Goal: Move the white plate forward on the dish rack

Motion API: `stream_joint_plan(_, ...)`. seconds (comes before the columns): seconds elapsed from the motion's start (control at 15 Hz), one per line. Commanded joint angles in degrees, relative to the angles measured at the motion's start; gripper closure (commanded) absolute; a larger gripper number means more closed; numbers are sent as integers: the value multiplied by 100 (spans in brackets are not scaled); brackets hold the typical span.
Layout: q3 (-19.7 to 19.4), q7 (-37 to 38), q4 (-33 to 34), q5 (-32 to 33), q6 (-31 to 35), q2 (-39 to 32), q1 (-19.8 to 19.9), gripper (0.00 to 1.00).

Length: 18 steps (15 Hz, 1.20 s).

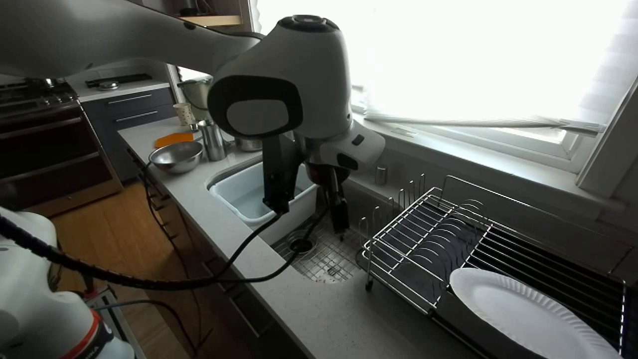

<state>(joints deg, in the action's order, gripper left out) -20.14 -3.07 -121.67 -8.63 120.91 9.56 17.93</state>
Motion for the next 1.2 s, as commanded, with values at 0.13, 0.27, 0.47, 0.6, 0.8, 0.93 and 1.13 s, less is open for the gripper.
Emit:
stream_joint_plan(0.13,-373,286,760,240,494,-178,445,0)
stream_joint_plan(0.27,-562,320,987,129,694,-397,579,0)
stream_joint_plan(0.47,-849,211,1309,-120,903,-790,754,0)
stream_joint_plan(0.6,-969,147,1458,-311,1040,-1059,856,0)
stream_joint_plan(0.8,-1016,151,1691,-610,1266,-1499,1020,0)
stream_joint_plan(0.93,-964,147,1751,-762,1437,-1723,1113,0)
stream_joint_plan(1.13,-876,197,1857,-918,1523,-2015,1226,0)
